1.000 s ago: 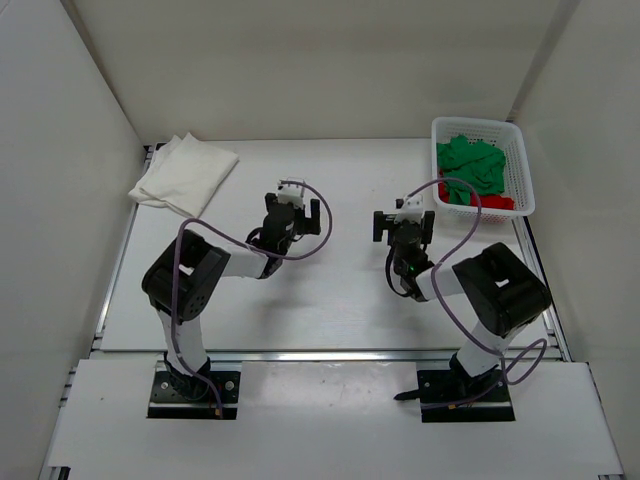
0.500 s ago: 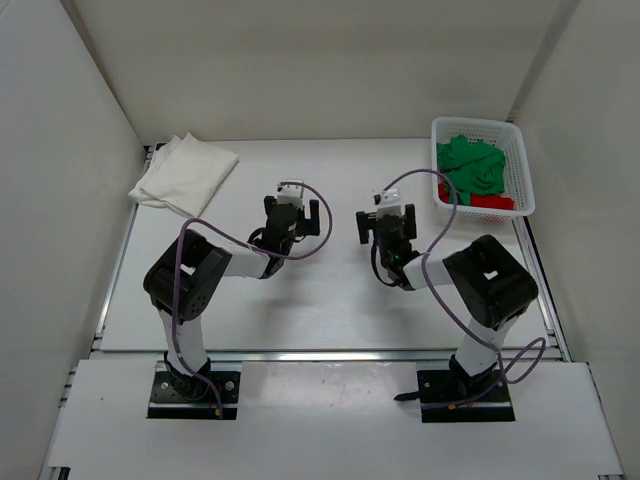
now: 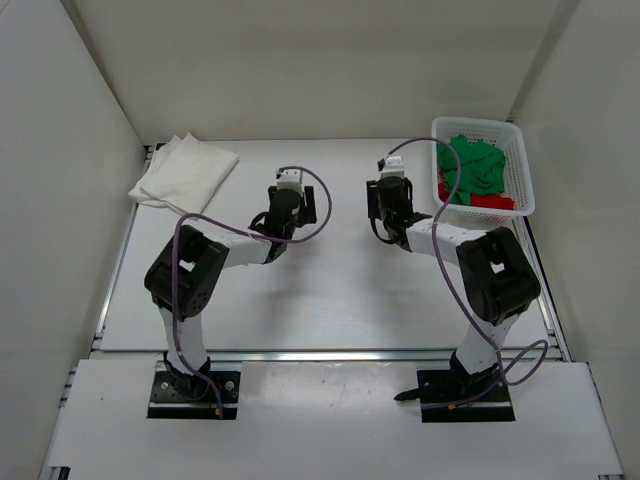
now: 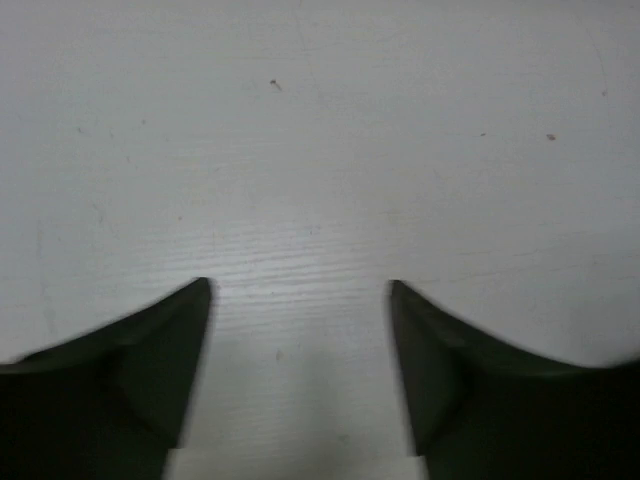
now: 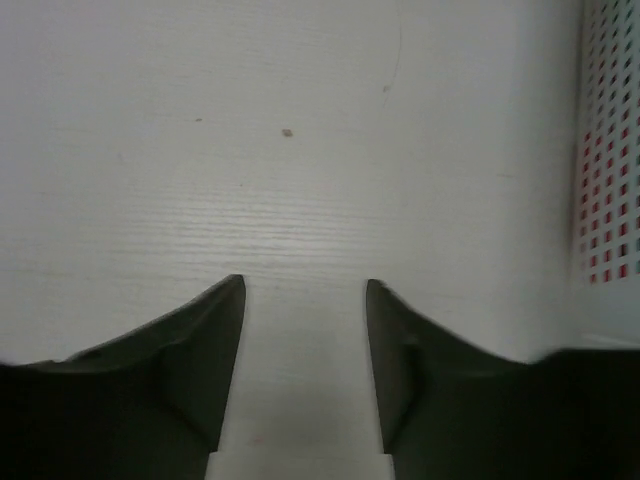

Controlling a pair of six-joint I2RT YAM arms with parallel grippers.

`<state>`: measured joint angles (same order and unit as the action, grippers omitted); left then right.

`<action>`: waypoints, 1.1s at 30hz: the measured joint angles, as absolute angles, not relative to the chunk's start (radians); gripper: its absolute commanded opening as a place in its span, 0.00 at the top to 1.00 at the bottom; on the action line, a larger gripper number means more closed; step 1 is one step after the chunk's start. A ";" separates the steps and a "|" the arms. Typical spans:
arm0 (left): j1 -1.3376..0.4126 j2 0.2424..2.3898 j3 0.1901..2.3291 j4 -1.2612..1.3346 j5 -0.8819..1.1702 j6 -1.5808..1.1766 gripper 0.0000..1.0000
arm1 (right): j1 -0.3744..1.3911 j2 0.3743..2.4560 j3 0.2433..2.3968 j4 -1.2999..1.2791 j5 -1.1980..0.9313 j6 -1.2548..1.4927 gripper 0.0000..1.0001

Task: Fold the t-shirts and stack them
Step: Grab crumpled tshirt from bin with the right arm

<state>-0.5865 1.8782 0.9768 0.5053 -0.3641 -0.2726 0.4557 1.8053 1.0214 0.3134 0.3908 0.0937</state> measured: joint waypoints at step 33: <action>-0.710 1.532 0.744 0.332 -0.036 -0.443 0.64 | -0.186 2.243 1.984 -0.381 0.053 0.245 0.53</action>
<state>-0.7105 1.5322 0.7444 0.3325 -0.0360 -0.4427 -0.1856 2.2425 1.9839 -0.3805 0.0532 0.2451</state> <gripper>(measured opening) 0.361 0.506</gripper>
